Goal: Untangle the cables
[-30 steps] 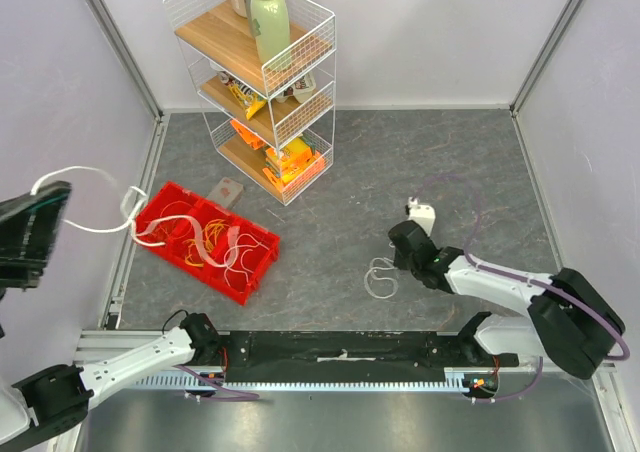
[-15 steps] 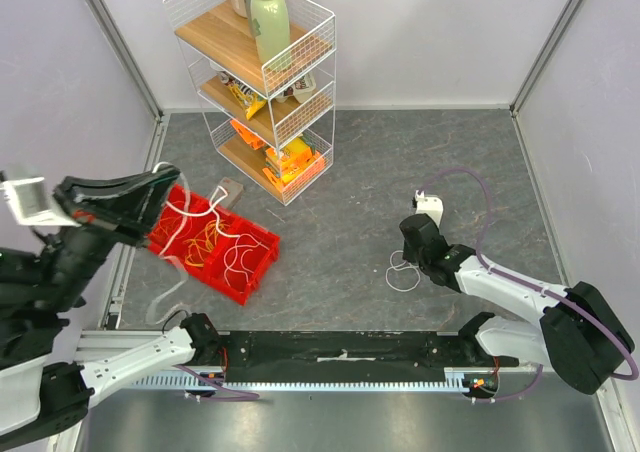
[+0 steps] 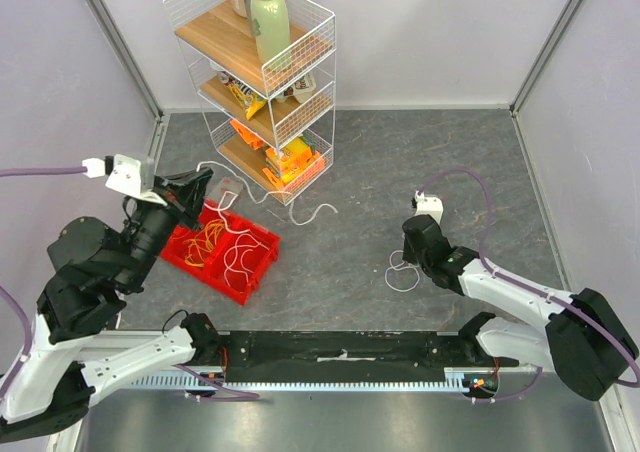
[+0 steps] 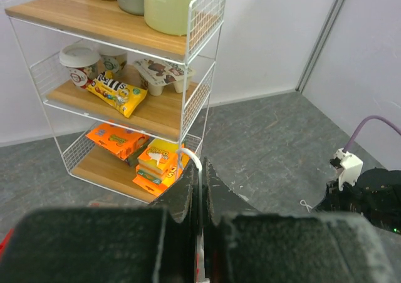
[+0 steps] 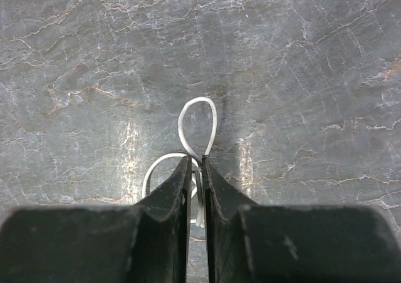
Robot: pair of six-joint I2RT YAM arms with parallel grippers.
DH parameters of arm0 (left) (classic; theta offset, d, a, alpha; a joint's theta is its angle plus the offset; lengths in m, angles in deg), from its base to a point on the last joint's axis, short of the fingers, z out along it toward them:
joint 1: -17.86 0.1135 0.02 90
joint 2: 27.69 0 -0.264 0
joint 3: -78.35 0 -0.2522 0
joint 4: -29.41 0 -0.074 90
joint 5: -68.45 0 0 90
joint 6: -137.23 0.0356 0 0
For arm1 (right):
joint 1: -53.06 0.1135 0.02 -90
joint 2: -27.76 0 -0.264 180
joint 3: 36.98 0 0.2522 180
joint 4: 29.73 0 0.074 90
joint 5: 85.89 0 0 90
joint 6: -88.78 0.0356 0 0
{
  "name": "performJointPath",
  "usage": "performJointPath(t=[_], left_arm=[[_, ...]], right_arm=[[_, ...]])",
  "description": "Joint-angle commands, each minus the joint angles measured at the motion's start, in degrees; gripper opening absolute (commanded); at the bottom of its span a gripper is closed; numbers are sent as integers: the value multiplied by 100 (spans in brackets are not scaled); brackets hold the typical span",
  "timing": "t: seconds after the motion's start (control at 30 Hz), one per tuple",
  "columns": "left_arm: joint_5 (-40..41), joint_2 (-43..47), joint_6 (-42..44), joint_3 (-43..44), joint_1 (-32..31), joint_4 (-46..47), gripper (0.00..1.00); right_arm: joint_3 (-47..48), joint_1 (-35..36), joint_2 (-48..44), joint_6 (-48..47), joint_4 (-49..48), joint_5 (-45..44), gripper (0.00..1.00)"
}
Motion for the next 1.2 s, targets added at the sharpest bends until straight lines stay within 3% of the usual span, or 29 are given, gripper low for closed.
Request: performJointPath(t=[0.0,0.23,0.37,0.57,0.93,1.17], left_arm=[[142,197,272,356,-15,510,2],[89,293,474,928,-7,440,2],[194,390,342,727,-7,229,2],[396,759,-53,-292,-7,457,2],[502,276,580,208,-7,659,2],[449,381,475,-327,-15,888,2]], right_arm=[[-7,-32,13,-84,-212,19,18],[-33,-24,127,39,-362,195,18],[-51,-15,154,66,-370,274,18],[-33,-24,136,48,-371,292,18],[-51,-24,-48,57,-256,257,18],[-130,-24,-127,83,-230,256,18]])
